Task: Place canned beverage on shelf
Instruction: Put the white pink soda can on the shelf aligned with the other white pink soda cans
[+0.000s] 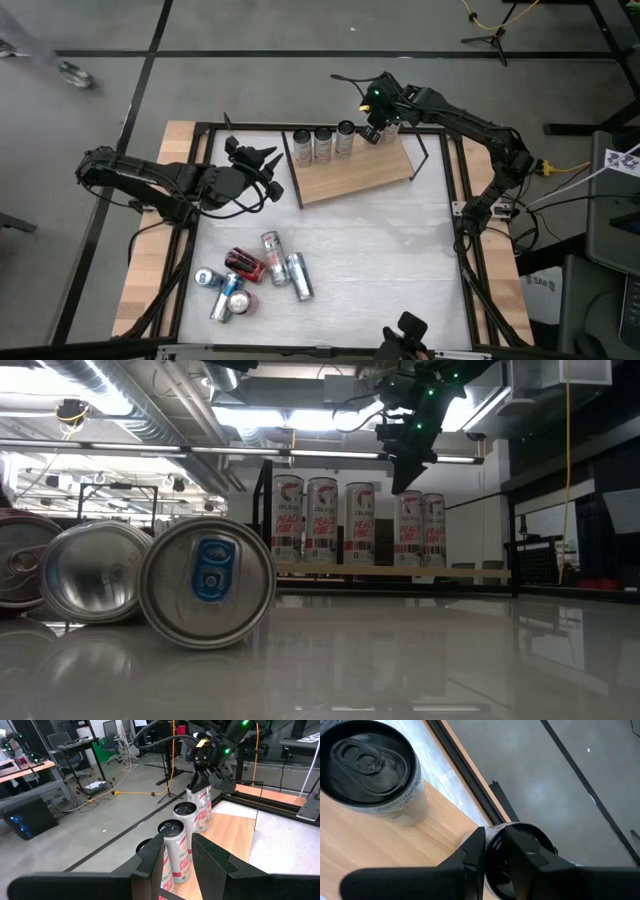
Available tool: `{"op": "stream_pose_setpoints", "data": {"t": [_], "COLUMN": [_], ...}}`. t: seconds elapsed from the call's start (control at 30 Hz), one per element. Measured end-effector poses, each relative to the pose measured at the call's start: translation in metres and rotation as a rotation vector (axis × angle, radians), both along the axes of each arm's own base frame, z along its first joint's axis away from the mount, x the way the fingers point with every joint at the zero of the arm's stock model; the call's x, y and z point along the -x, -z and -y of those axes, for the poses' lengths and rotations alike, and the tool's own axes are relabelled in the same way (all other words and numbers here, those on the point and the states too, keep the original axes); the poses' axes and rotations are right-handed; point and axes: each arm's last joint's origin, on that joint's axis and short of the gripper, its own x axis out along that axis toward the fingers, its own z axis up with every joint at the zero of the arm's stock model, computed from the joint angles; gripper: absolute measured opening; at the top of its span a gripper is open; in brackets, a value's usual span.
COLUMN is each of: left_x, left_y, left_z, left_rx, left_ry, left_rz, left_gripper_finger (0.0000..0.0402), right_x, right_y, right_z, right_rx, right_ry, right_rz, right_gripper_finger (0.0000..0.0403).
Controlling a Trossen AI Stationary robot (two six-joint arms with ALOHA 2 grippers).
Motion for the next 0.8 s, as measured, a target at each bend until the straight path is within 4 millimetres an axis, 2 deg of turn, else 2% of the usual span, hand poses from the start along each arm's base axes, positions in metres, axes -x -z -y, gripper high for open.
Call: {"op": "stream_pose_setpoints", "data": {"t": [0.37,0.8], "left_x": [0.0,-0.0001], "left_y": [0.0,0.0001], "left_z": [0.0,-0.0001], "left_rx": [0.0,0.002], "left_ry": [0.0,-0.001], "left_rz": [0.0,0.002], "left_gripper_finger": [0.0092,0.0092], "right_x": [-0.0045,-0.0047], "right_y": [-0.0011,-0.0015], "right_z": [-0.0023,-0.0017], "right_rx": [-0.079,-0.079], "right_ry": [-0.084,-0.058], "right_rz": [0.09,0.101], "right_gripper_finger": [0.0066,0.0066]}}
